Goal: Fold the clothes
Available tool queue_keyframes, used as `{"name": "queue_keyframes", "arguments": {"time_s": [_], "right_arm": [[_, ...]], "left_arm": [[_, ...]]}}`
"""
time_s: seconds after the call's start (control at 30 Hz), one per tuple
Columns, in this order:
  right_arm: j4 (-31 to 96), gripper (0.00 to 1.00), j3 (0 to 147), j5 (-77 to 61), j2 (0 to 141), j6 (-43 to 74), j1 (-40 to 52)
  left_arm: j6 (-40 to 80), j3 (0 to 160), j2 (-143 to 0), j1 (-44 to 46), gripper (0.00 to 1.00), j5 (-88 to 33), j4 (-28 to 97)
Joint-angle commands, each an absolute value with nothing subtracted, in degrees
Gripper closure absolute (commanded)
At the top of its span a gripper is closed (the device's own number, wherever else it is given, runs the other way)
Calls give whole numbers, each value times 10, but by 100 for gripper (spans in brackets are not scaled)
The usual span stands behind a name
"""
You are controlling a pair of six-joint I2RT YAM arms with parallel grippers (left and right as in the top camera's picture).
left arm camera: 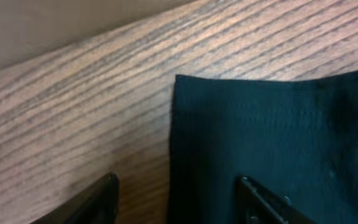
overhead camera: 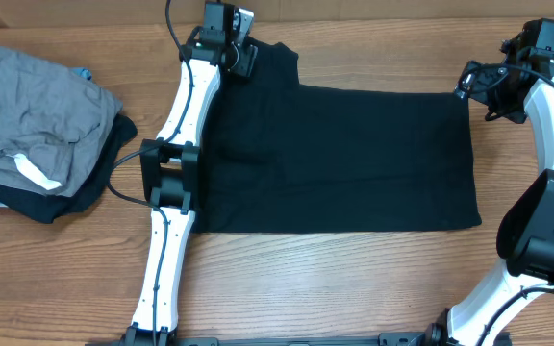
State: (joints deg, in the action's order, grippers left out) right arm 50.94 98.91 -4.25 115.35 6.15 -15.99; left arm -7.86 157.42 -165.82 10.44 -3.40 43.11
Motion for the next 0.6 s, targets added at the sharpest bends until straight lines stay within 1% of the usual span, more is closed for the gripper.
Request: {"name": "queue_keyframes", "arguments": {"time_s": [0.0,0.07,0.17,0.27,0.37,0.4,0.43,0.47,0.5,0.57], "right_arm": [[506,0,987,-46,1151,59,-158],[506,0,987,-46,1151,59,-158],[506,0,987,-46,1151,59,-158],[506,0,987,-46,1151,59,-158],[506,0,987,-46,1151,59,-158],[506,0,987,-46,1151,59,-158],[506,0,987,-46,1151,59,-158],[506,0,987,-46,1151,59,-158],[506,0,987,-46,1151,59,-158],[506,0,987,-46,1151,59,-158]], "left_arm": [[-75,1555,-1671,112,39,4,477],[-74,1555,-1671,117,42,4,486],[-72,1555,-1671,123,49,4,496],[-62,1566,-1670,125,53,5,510],[-59,1610,-1666,125,56,4,524],[-55,1631,-1666,125,52,4,525],[-55,1647,-1666,125,44,4,521],[-55,1654,-1666,125,39,4,516],[-55,1660,-1666,125,36,3,505],[-56,1659,-1666,125,35,-10,487]]}}
